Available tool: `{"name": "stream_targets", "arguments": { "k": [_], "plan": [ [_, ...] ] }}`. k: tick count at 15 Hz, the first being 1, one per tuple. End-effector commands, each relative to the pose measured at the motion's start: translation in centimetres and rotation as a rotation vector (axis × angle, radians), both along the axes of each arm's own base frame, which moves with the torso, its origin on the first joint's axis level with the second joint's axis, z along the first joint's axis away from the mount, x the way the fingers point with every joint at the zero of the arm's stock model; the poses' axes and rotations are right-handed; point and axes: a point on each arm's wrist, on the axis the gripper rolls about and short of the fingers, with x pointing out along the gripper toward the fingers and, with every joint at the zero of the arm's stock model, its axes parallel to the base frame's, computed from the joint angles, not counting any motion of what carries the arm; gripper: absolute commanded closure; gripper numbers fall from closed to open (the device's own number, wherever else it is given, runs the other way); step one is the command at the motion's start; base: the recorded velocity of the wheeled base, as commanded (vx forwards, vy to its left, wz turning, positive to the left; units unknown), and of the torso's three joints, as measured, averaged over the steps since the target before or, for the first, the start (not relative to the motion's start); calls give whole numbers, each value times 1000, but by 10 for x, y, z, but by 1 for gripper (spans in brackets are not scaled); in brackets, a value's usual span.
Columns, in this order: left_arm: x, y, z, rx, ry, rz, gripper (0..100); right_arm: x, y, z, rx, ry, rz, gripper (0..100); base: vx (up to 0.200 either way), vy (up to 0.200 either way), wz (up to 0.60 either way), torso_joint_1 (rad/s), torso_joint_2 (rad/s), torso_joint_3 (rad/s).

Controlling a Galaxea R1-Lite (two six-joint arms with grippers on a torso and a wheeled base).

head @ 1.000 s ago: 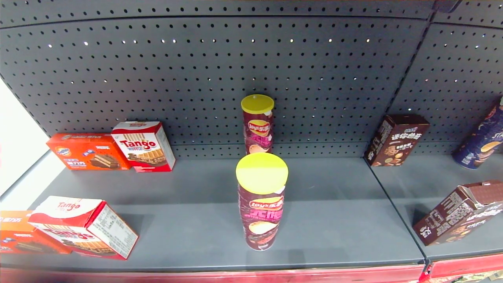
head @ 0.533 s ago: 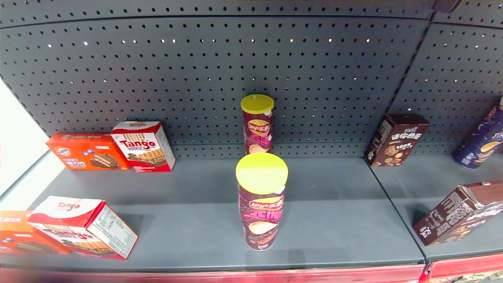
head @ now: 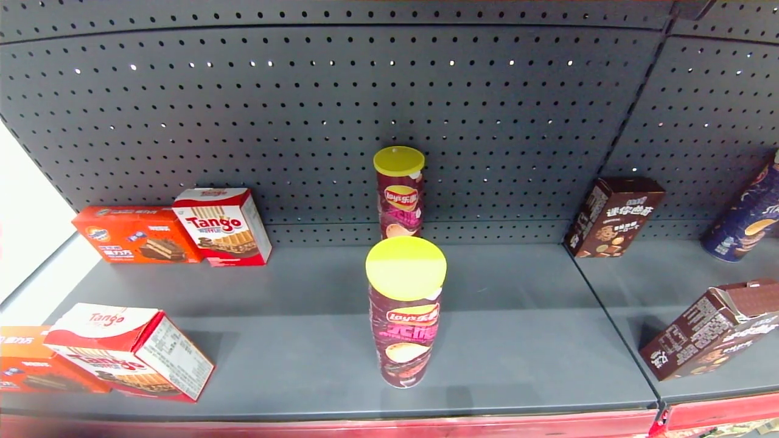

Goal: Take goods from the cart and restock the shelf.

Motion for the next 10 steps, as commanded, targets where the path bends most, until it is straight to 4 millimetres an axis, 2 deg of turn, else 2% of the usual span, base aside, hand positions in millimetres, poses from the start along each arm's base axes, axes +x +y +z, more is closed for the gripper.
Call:
{"name": "stream_targets", "arguments": {
  "k": [1,4,7,9,10],
  "plan": [
    [0,0,1,18,-3,19,0,0,0,0,0,2,1,0,0,0,0,0,0,0],
    [0,-3,1,56,-6,-137,0,0,0,0,0,2,1,0,0,0,0,0,0,0],
    [0,-9,0,46,9,-63,0,0,0,0,0,2,1,0,0,0,0,0,0,0],
    [0,-6,0,87,22,138,0,0,0,0,0,2,-1,0,0,0,0,0,0,0],
    [0,-6,0,87,22,138,0,0,0,0,0,2,-1,0,0,0,0,0,0,0]
  ]
}}
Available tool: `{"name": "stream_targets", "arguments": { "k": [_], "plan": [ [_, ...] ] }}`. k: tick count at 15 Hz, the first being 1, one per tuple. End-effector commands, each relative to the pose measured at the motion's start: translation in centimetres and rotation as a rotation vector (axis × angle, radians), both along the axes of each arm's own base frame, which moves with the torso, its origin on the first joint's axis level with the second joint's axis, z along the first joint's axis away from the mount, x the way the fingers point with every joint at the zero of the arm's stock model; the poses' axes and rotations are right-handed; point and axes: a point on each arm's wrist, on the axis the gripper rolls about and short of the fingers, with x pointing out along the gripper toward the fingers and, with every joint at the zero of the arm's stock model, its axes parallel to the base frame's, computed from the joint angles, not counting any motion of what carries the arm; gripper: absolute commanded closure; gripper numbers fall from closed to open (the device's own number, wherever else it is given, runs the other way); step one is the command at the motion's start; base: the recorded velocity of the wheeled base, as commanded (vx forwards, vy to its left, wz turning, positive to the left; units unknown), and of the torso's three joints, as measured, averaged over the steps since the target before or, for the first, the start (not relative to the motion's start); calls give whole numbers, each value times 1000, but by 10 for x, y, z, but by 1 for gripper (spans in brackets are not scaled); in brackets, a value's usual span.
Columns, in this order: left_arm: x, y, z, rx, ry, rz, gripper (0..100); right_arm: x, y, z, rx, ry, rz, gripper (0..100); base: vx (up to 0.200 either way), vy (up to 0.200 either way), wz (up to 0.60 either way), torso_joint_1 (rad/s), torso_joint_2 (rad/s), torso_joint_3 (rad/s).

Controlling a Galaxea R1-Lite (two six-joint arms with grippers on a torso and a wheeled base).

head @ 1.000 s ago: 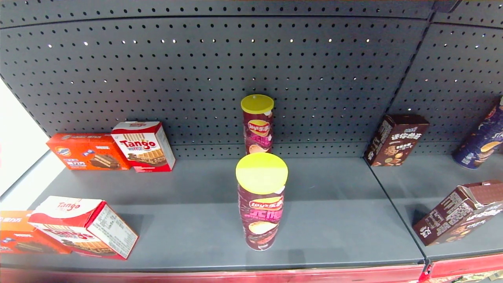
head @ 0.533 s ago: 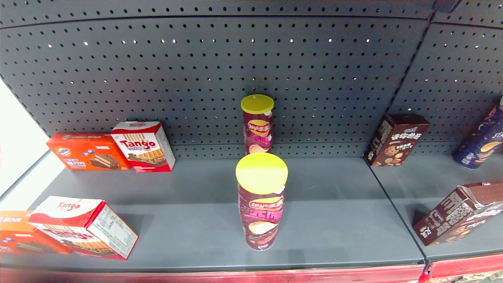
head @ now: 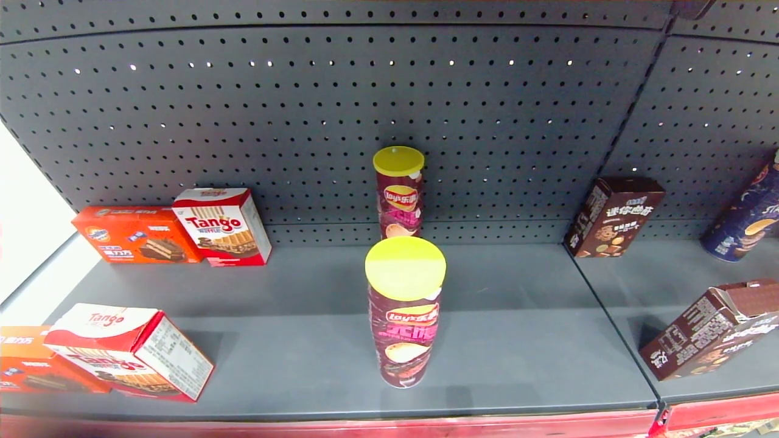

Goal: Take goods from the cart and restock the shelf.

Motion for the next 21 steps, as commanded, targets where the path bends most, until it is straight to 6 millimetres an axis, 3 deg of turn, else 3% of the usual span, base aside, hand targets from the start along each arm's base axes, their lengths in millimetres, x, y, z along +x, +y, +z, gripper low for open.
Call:
{"name": "stream_targets", "arguments": {
  "k": [1,2,5,7,9,10,12,13,17,18,20,21],
  "plan": [
    [0,1,0,14,3,36,0,0,0,0,0,2,0,0,0,0,0,0,0,0],
    [-5,7,0,65,-77,57,0,0,0,0,0,2,2,0,0,0,0,0,0,0],
    [-6,3,0,-147,-108,-98,0,0,0,0,0,2,0,0,0,0,0,0,0,0],
    [-7,0,0,-96,-93,-228,0,0,0,0,0,2,0,0,0,0,0,0,0,0],
    [-7,2,-2,-43,-68,-129,0,0,0,0,0,2,2,0,0,0,0,0,0,0],
    [-7,6,-2,-2,-77,77,0,0,0,0,0,2,0,0,0,0,0,0,0,0],
    [-7,8,0,-10,-105,127,0,0,0,0,0,2,2,0,0,0,0,0,0,0],
    [-7,7,0,-8,-105,97,0,0,0,0,0,2,0,0,0,0,0,0,0,0],
    [-10,-3,-1,-65,-20,-364,0,0,0,0,0,2,2,0,0,0,0,0,0,0],
    [-11,-4,-1,-70,-4,-386,0,0,0,0,0,2,2,0,0,0,0,0,0,0],
    [-11,-2,-1,-76,-7,-312,0,0,0,0,0,2,0,0,0,0,0,0,0,0],
    [-9,1,0,-52,-47,-162,0,0,0,0,0,2,2,0,0,0,0,0,0,0]
  ]
}}
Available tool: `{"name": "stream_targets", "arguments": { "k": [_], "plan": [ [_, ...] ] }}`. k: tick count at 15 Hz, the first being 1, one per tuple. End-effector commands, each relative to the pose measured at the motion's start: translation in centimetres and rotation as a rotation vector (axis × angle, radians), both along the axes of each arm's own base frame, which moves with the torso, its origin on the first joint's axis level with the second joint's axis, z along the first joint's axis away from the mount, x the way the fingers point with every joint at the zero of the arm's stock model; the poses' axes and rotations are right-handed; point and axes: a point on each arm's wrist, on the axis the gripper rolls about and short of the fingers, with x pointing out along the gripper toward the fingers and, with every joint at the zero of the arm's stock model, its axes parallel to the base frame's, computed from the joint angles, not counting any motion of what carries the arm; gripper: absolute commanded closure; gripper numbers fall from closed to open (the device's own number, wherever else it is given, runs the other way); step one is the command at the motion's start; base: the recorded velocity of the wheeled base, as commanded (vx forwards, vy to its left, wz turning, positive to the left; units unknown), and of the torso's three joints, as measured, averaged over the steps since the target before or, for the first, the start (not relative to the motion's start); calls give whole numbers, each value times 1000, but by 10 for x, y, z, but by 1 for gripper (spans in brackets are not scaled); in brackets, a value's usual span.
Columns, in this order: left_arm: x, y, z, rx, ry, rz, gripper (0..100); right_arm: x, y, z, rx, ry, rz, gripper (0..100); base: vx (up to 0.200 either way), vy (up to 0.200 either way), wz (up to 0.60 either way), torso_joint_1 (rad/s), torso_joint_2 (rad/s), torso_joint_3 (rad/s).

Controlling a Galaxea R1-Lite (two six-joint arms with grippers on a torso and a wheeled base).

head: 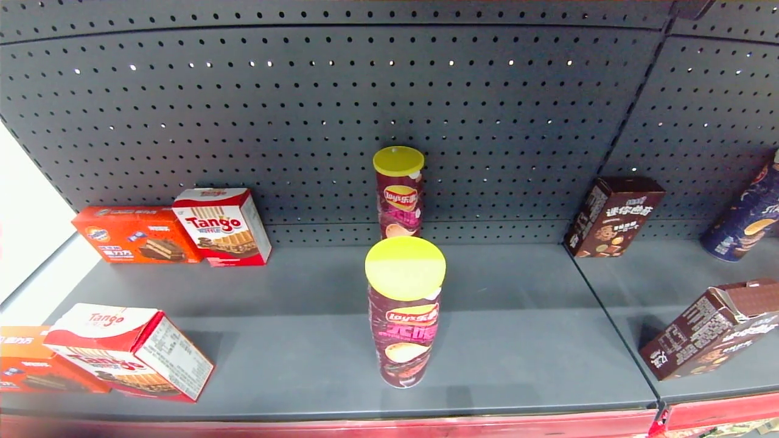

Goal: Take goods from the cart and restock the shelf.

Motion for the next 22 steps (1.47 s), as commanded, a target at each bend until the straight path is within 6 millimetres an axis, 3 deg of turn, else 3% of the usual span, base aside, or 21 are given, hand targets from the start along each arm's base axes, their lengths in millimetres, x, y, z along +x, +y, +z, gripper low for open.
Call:
{"name": "stream_targets", "arguments": {
  "k": [1,2,6,10,22],
  "plan": [
    [2,3,-1,26,-36,122,0,0,0,0,0,2,0,0,0,0,0,0,0,0],
    [3,4,-1,83,-69,197,0,0,0,0,0,2,0,0,0,0,0,0,0,0],
    [3,0,-5,48,-29,-21,0,0,0,0,0,2,0,0,0,0,0,0,0,0],
    [4,4,-7,-11,-5,183,0,0,0,0,0,2,0,0,0,0,0,0,0,0],
    [4,3,-7,-81,3,123,0,0,0,0,-2,1,5,0,0,0,0,0,0,0]
  ]
}}
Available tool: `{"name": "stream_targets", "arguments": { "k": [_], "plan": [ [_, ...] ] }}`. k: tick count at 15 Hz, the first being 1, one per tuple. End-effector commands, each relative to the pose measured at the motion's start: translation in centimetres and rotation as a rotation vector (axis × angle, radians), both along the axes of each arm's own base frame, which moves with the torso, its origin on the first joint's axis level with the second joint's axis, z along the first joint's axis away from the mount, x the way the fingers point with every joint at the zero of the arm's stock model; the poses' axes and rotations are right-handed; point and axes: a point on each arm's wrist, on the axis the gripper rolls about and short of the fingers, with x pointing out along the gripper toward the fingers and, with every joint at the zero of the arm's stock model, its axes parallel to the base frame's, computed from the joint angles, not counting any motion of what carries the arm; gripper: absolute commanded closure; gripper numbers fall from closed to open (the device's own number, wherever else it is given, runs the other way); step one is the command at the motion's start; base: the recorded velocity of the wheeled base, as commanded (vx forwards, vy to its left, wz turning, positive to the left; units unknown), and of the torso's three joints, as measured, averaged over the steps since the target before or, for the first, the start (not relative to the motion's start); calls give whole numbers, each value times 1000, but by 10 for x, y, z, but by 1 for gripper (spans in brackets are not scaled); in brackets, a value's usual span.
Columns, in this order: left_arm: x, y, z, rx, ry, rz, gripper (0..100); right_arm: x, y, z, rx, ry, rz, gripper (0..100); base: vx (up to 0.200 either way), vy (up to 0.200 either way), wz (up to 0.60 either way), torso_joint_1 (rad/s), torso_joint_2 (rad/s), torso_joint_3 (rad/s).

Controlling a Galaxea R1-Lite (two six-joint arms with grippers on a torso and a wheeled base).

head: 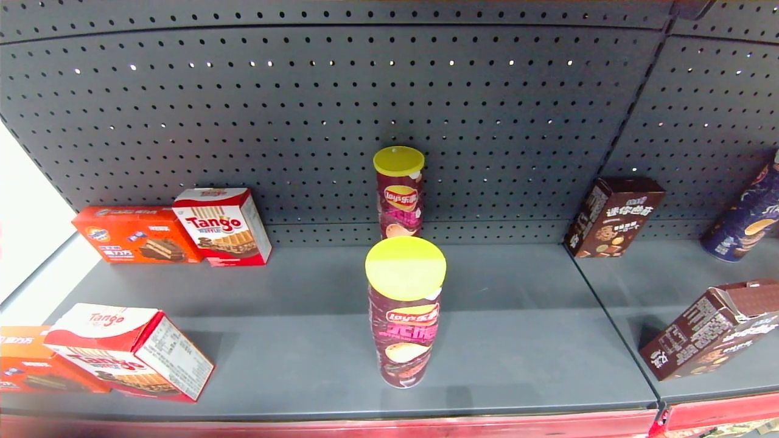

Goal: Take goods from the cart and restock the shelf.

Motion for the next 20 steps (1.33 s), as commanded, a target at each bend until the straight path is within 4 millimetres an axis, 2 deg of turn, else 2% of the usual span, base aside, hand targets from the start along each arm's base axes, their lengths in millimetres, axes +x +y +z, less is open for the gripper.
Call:
{"name": "stream_targets", "arguments": {
  "k": [1,20],
  "plan": [
    [0,0,0,-3,0,19,0,0,0,0,-1,1,3,0,0,0,0,0,0,0],
    [0,1,0,-20,-2,30,0,0,0,0,-1,0,-2,0,-11,0,0,0,0,0]
  ]
}}
